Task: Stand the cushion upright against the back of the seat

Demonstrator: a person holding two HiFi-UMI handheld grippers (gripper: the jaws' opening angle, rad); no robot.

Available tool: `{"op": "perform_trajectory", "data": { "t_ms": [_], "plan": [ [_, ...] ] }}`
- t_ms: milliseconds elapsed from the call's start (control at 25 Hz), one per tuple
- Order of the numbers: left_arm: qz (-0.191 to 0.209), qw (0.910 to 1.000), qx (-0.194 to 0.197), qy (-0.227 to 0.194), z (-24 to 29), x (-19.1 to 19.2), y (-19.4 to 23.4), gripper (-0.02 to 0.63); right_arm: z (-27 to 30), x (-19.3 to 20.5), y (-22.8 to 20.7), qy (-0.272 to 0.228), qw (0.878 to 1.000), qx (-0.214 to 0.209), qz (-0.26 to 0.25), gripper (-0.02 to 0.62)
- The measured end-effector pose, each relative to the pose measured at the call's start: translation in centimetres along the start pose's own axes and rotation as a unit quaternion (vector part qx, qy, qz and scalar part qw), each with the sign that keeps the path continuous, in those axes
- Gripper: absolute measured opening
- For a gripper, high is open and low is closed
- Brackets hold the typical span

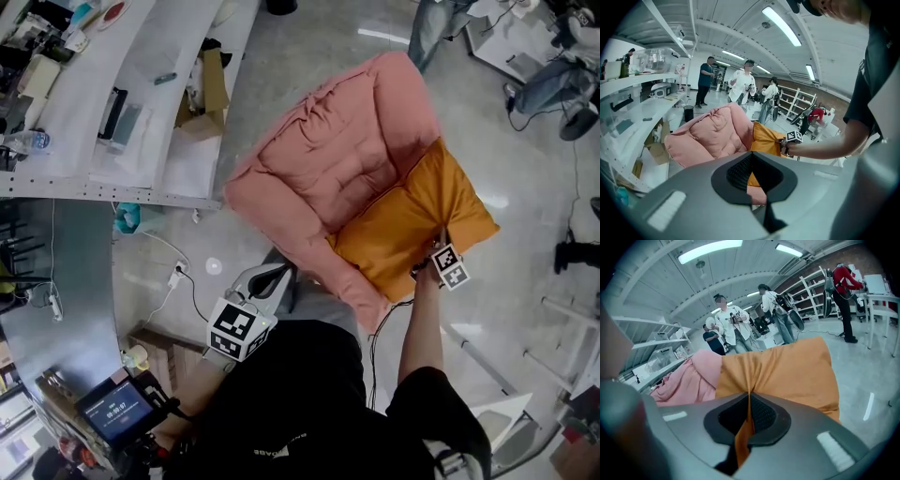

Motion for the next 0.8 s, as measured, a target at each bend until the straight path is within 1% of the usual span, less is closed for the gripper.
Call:
{"op": "perform_trajectory", "data": {
  "t_ms": [120,240,480,640,800],
  "plan": [
    [0.003,1.0000,0.002,-0.002,0.0,0.0,-0.1,0.020,-1.7,-0.5,0.0,-0.009,1.000,-0.002,-0.027,0.006],
    [0.006,1.0000,0.005,-0.004,0.0,-0.1,-0.2,0.020,-3.4,-1.2,0.2,-0.025,0.999,-0.014,-0.046,0.006],
    [0.016,0.9997,0.015,-0.011,0.0,-0.4,-0.6,0.020,-6.1,-3.4,2.1,-0.052,0.991,-0.047,-0.114,0.006],
    [0.021,0.9994,0.022,-0.019,0.1,-0.8,-1.0,0.020,-7.6,-6.3,3.6,-0.062,0.981,-0.082,-0.166,0.006],
    [0.026,0.9988,0.029,-0.029,0.2,-1.3,-1.2,0.020,-9.0,-9.3,5.2,-0.069,0.966,-0.132,-0.210,0.008]
  ]
}}
Point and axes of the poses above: the fingertips, and each gripper's own axes: z forward along the fingers, y to its left, x out of its underside, the point moved 7 cm from there along -z, backward along the fingers, and after that the axes turned 7 degrees about -x, right-handed, at the moved point
